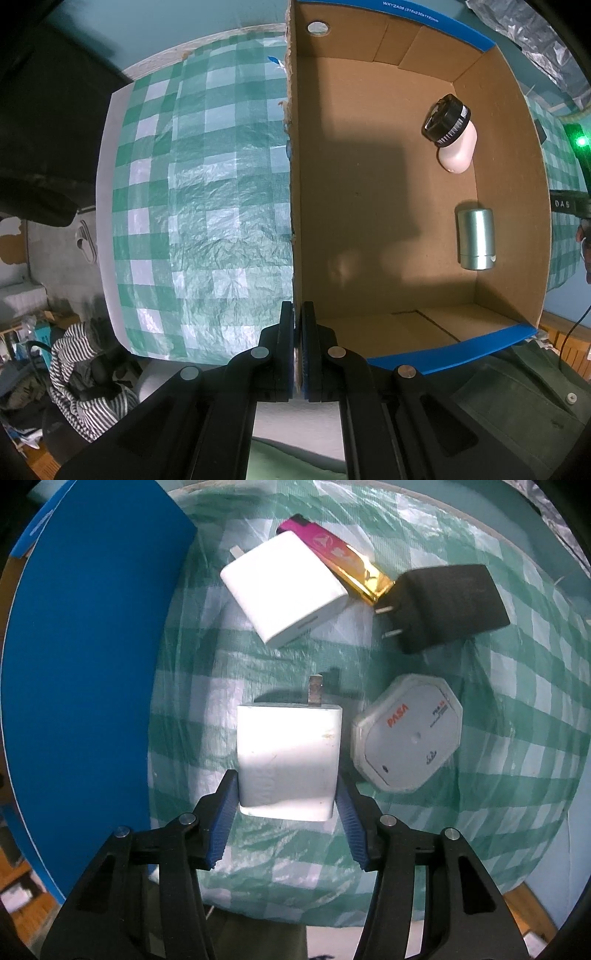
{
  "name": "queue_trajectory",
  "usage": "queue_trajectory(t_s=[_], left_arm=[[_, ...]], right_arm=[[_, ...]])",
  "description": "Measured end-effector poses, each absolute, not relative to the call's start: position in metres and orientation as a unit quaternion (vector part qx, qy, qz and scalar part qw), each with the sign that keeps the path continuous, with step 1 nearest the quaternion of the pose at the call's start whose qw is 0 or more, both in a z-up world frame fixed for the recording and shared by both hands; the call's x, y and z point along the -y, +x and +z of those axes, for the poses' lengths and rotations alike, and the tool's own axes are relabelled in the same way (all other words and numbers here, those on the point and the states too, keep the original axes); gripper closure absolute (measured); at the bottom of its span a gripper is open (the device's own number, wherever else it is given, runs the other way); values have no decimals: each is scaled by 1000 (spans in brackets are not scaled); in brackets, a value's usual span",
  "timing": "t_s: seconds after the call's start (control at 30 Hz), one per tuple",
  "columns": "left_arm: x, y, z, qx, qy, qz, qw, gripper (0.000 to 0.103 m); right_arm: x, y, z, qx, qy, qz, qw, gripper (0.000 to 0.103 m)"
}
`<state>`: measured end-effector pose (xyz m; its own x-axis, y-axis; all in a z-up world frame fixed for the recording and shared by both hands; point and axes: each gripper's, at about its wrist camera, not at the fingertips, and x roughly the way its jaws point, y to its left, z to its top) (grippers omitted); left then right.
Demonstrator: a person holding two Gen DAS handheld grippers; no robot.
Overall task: Organize rigid objects
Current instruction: 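Lift the white charger and carry it over the box with the right gripper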
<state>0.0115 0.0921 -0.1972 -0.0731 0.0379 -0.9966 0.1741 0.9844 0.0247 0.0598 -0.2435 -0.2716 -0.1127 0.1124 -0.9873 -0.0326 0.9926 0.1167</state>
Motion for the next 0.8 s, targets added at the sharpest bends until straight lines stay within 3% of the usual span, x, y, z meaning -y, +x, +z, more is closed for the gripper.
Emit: queue_trajectory(t_s=[0.8], left_arm=[[-93,8,-197,-730,72,-51,677,99]], right_arm=[[232,67,-277,-723,-2,32,690,51]])
